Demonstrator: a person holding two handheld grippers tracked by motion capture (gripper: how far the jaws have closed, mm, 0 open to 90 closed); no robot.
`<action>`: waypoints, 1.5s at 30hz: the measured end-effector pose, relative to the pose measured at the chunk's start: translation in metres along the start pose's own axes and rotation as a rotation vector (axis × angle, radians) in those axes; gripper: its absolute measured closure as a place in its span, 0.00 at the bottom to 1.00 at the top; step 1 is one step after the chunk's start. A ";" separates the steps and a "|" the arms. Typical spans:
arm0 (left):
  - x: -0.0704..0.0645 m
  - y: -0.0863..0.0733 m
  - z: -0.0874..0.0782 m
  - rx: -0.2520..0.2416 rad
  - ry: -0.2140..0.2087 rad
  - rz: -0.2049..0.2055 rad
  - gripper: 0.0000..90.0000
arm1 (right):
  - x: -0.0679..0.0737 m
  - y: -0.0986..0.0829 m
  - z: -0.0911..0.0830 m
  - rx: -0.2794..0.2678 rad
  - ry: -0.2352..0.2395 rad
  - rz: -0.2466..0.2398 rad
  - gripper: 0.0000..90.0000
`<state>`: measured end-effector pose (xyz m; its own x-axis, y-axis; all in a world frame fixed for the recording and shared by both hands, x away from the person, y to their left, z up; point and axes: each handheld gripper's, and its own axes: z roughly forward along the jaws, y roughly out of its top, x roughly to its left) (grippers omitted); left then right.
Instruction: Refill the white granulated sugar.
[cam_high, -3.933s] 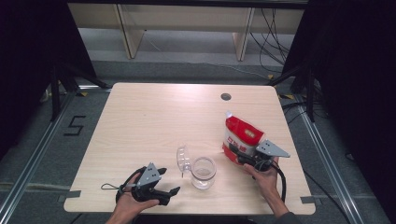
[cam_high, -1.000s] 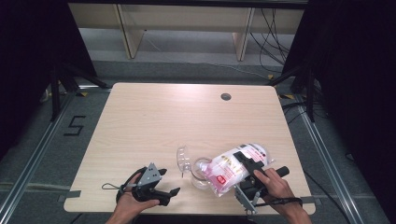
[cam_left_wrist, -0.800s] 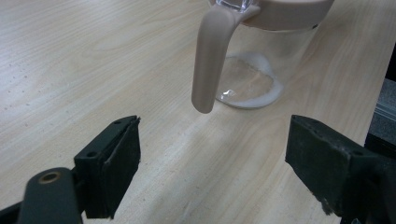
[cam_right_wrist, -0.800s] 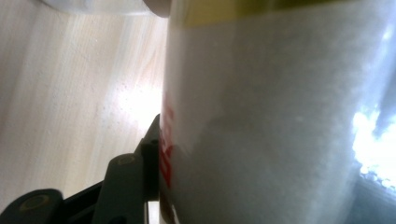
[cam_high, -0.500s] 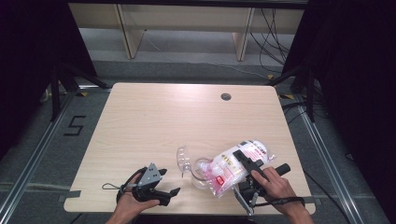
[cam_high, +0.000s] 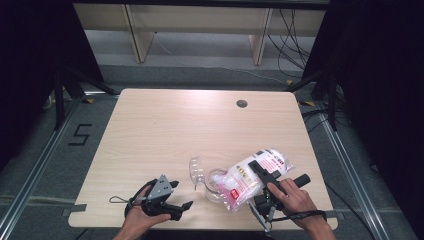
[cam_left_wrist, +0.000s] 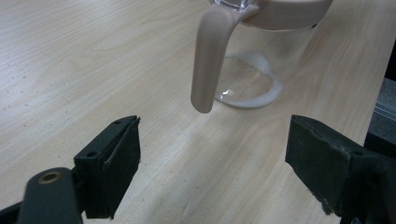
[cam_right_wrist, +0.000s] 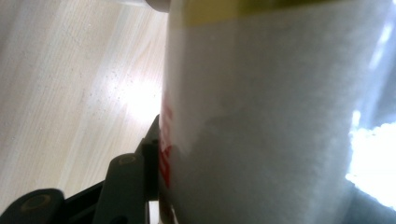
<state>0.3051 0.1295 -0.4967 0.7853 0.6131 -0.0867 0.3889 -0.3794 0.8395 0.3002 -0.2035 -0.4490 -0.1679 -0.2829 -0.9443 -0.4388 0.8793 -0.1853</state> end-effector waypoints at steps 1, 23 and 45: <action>0.000 0.000 0.000 -0.003 0.002 0.006 0.20 | -0.001 0.000 0.000 -0.003 -0.001 -0.017 0.57; 0.001 0.001 -0.002 -0.015 0.006 -0.009 0.19 | -0.002 -0.004 -0.003 0.012 -0.011 -0.018 0.57; 0.001 0.001 -0.002 -0.014 0.005 -0.009 0.19 | -0.003 -0.008 -0.008 0.042 -0.008 -0.052 0.58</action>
<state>0.3051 0.1313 -0.4948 0.7794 0.6198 -0.0918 0.3892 -0.3640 0.8462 0.2973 -0.2122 -0.4423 -0.1388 -0.3258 -0.9352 -0.4091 0.8788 -0.2455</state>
